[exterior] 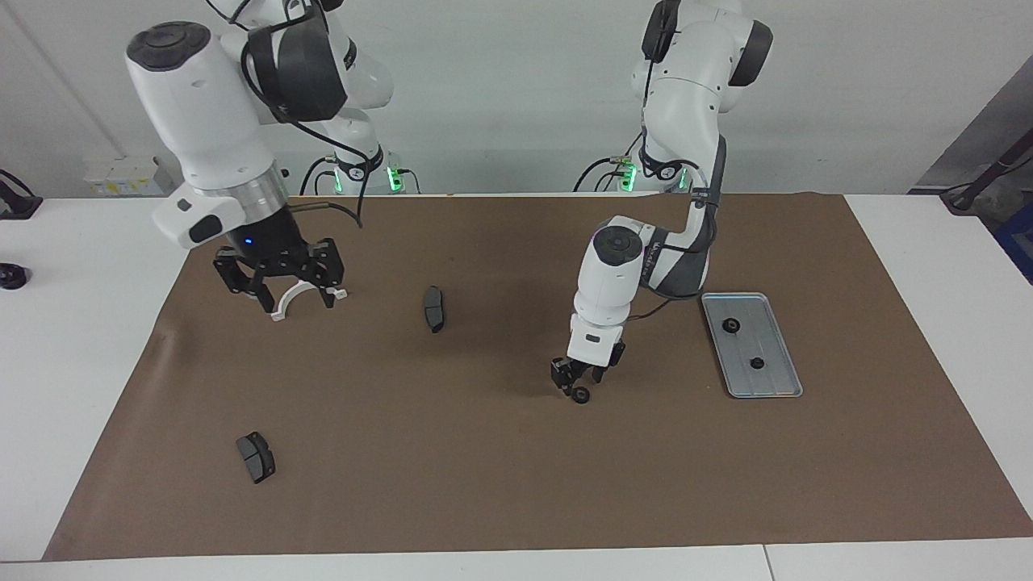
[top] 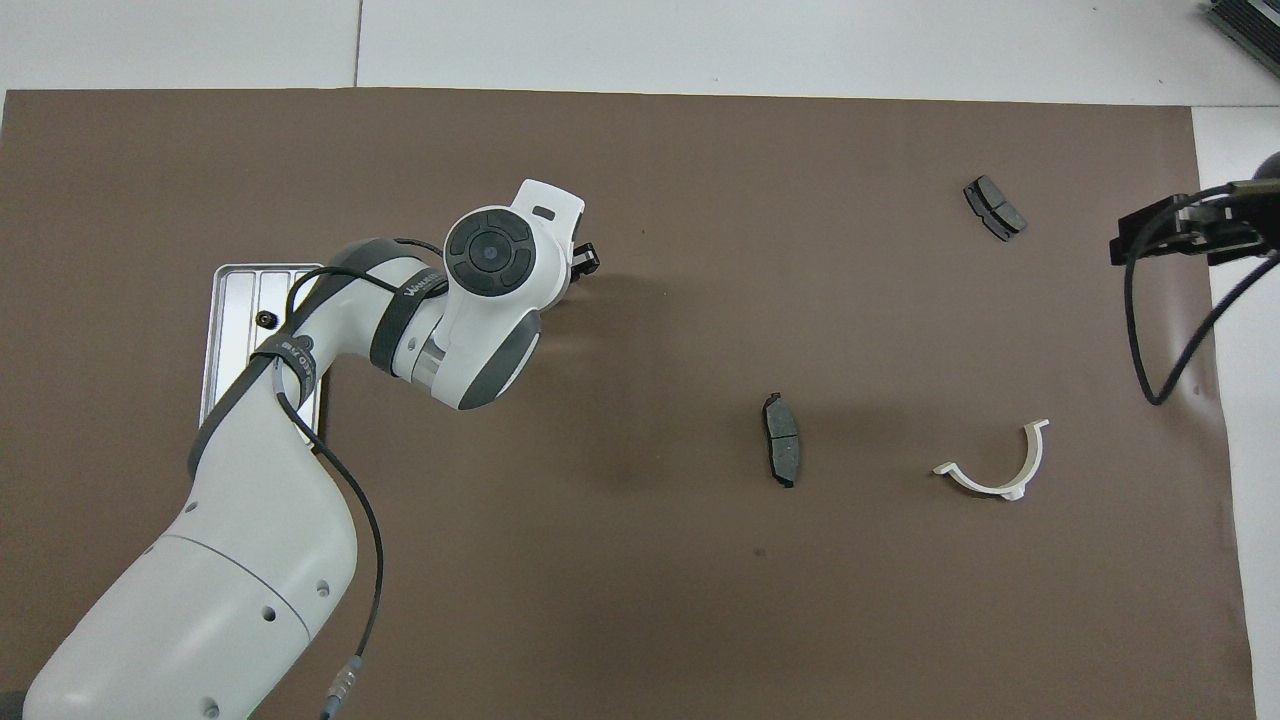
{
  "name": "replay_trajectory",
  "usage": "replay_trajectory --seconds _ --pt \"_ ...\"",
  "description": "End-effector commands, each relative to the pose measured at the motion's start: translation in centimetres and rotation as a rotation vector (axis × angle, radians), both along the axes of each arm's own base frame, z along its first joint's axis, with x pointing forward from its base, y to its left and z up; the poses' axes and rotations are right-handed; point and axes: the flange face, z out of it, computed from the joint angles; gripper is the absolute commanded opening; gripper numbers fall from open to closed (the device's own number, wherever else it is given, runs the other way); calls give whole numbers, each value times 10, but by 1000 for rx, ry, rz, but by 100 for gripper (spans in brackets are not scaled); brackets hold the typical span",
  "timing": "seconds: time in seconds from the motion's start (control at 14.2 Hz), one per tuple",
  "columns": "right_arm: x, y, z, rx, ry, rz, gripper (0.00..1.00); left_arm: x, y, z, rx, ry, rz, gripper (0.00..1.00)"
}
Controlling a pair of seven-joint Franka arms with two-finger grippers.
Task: Pick bearing gear from pile to tray
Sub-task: 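Grasp the gear with the left gripper while the right gripper withdraws, then lower the gear onto the silver tray with the left gripper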
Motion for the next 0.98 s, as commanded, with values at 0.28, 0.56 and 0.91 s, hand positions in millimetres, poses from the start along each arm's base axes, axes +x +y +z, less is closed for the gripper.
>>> replay_trajectory --seconds 0.28,0.56,0.91 --pt "-49 -42 -18 92 56 -24 87 3 -6 -1 39 -24 -15 0" --pt "-50 -65 12 78 -15 -59 100 26 41 52 79 -13 42 0" --pt "-61 -67 16 79 25 -63 100 15 159 130 30 70 -38 0"
